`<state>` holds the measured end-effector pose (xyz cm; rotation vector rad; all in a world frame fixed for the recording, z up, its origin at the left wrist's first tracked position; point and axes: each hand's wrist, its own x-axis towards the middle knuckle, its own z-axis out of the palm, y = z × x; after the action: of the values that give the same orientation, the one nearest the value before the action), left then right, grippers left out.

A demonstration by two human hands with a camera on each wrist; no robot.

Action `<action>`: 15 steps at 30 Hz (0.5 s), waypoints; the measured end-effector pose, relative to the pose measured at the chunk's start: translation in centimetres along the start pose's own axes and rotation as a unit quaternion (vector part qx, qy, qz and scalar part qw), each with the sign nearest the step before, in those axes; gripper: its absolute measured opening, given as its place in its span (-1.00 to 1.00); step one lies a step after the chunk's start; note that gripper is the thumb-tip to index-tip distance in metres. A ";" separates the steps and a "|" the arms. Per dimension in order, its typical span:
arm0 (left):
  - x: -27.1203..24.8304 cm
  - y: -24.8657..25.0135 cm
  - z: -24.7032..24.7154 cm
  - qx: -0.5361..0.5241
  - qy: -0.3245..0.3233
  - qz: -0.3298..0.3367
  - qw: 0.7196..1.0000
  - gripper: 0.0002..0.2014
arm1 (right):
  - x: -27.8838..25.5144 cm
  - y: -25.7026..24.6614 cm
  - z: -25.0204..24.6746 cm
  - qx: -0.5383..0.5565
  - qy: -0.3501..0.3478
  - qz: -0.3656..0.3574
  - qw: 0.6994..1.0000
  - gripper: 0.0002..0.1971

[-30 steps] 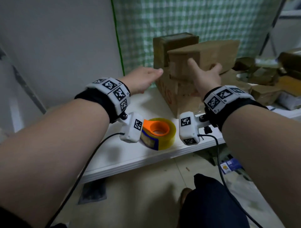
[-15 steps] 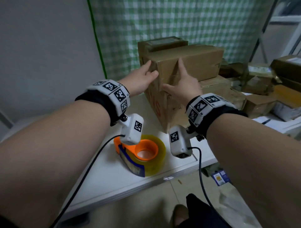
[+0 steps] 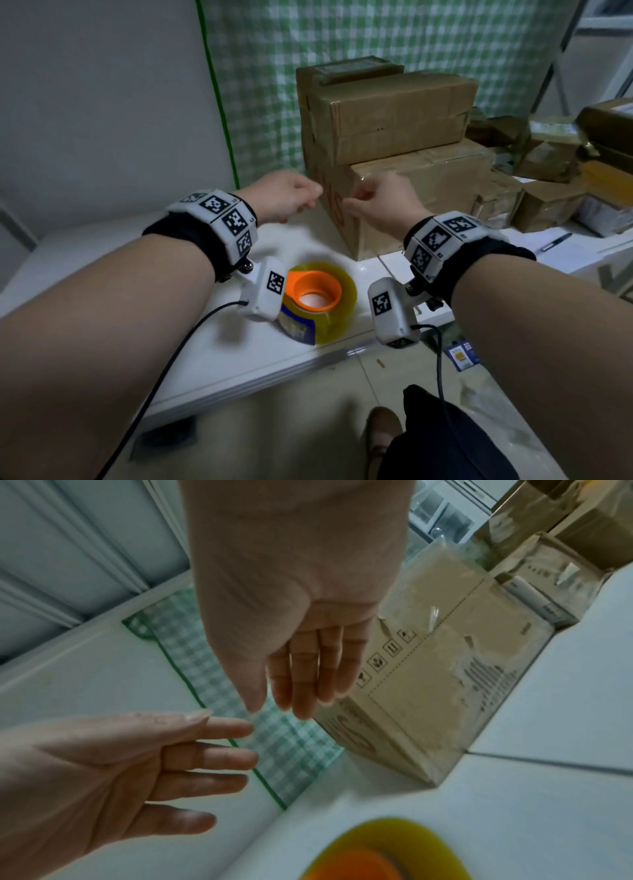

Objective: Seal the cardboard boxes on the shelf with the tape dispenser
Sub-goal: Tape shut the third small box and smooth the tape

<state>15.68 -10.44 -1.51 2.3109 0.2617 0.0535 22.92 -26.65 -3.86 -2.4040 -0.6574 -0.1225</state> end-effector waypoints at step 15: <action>-7.8 -8.7 2.1 0.095 -0.033 -0.010 0.995 -0.71 | -7.0 -3.3 8.2 -0.187 -0.346 -0.049 0.918 -0.45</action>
<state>6.80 -7.76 -8.92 2.4940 0.2665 -0.0610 14.62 -22.51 -10.22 -2.7762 -1.1556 0.6486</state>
